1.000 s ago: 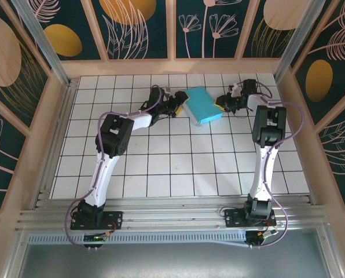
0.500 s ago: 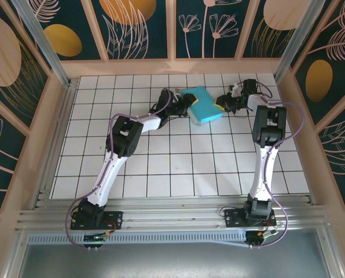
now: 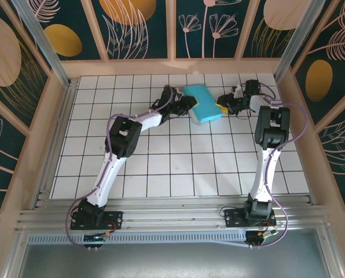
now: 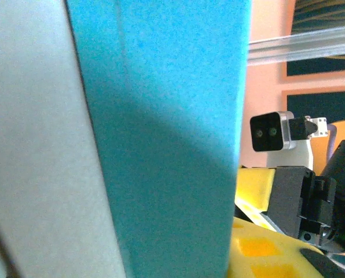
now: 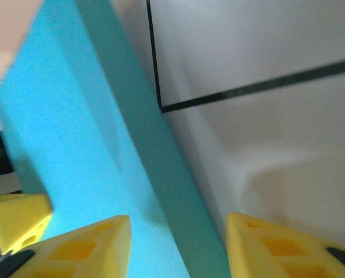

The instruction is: Fold the paper box

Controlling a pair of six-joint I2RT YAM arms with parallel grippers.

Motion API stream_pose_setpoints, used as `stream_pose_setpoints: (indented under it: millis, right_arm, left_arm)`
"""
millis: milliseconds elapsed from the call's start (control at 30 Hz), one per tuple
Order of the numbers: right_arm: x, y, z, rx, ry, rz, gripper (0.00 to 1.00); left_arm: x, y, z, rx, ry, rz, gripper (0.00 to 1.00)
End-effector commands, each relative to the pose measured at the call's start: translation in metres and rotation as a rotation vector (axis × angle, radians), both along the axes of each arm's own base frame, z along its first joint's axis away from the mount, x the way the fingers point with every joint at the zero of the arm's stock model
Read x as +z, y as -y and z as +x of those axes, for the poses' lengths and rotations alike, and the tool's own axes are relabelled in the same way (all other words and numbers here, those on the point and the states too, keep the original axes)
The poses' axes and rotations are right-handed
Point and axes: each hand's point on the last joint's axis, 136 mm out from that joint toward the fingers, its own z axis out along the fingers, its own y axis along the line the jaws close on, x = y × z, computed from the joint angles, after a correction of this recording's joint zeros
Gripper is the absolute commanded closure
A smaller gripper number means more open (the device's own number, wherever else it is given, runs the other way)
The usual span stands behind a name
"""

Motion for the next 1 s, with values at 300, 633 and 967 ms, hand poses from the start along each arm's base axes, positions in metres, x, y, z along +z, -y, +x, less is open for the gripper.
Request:
stream_pose_setpoints:
  millis: [300,633,967]
  right_arm:
    - [0.157,0.023,-0.056,-0.154,0.29,-0.159,0.37]
    - [0.194,0.004,-0.092,-0.125,0.367,-0.244,0.34]
    - [0.204,0.0,-0.097,-0.122,0.392,-0.265,0.34]
  left_arm:
    - [0.131,-0.106,-0.05,-0.376,0.424,0.778,0.66]
    - [0.099,-0.185,-0.16,-0.777,0.447,1.449,0.71]
    - [0.067,-0.112,-0.216,-1.131,0.586,1.274,0.64]
